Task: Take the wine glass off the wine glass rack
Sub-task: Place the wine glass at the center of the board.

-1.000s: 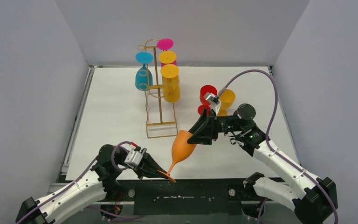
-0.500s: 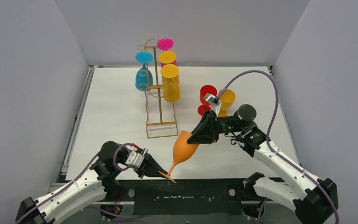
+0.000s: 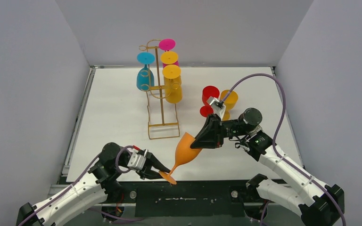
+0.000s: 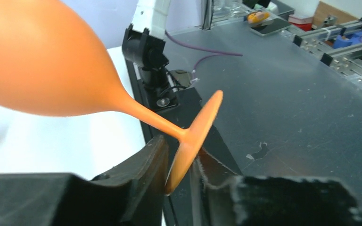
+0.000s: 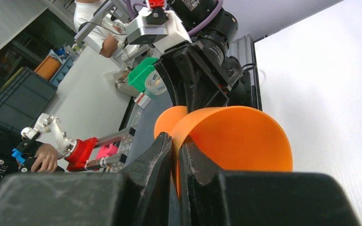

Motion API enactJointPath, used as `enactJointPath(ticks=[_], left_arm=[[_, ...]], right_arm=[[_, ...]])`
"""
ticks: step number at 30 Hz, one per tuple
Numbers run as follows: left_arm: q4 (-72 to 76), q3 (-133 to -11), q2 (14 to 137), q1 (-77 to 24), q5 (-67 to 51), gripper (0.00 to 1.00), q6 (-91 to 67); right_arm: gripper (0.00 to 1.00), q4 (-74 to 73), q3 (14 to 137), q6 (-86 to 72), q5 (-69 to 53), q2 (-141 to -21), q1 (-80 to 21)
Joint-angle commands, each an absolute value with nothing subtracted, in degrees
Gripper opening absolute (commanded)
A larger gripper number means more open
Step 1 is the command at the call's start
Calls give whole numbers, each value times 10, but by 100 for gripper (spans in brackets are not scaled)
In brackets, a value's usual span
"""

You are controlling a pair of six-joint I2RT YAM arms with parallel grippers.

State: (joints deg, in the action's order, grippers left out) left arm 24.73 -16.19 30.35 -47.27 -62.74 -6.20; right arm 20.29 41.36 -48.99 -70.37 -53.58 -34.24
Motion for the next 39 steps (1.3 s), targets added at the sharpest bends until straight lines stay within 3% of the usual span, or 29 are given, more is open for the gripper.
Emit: enactJointPath(ticks=[1, 4, 11, 13, 19, 25, 27, 31, 39], left_arm=[[227, -190, 299, -473, -585, 27, -65], [205, -196, 294, -472, -559, 49, -60], [95, -218, 268, -472, -464, 65, -10], [72, -220, 255, -472, -411, 75, -6], [37, -219, 211, -472, -314, 83, 16], [14, -219, 178, -470, -173, 92, 24], [11, -215, 163, -461, -110, 97, 25], [-48, -215, 140, -430, 66, 97, 3], [-44, -206, 116, -355, 164, 97, -110]], right_arm=[[0, 202, 430, -427, -675, -524, -345], [0, 159, 440, -394, -661, -526, -344], [0, 70, 458, -325, -593, -522, -344], [0, 39, 467, -306, -573, -523, -342], [0, -12, 473, -278, -504, -511, -343], [0, -168, 530, -230, -298, -501, -345], [0, -200, 531, -244, -180, -495, -346], [0, -321, 592, -258, 13, -544, -348], [0, -276, 571, -263, 132, -599, -395]])
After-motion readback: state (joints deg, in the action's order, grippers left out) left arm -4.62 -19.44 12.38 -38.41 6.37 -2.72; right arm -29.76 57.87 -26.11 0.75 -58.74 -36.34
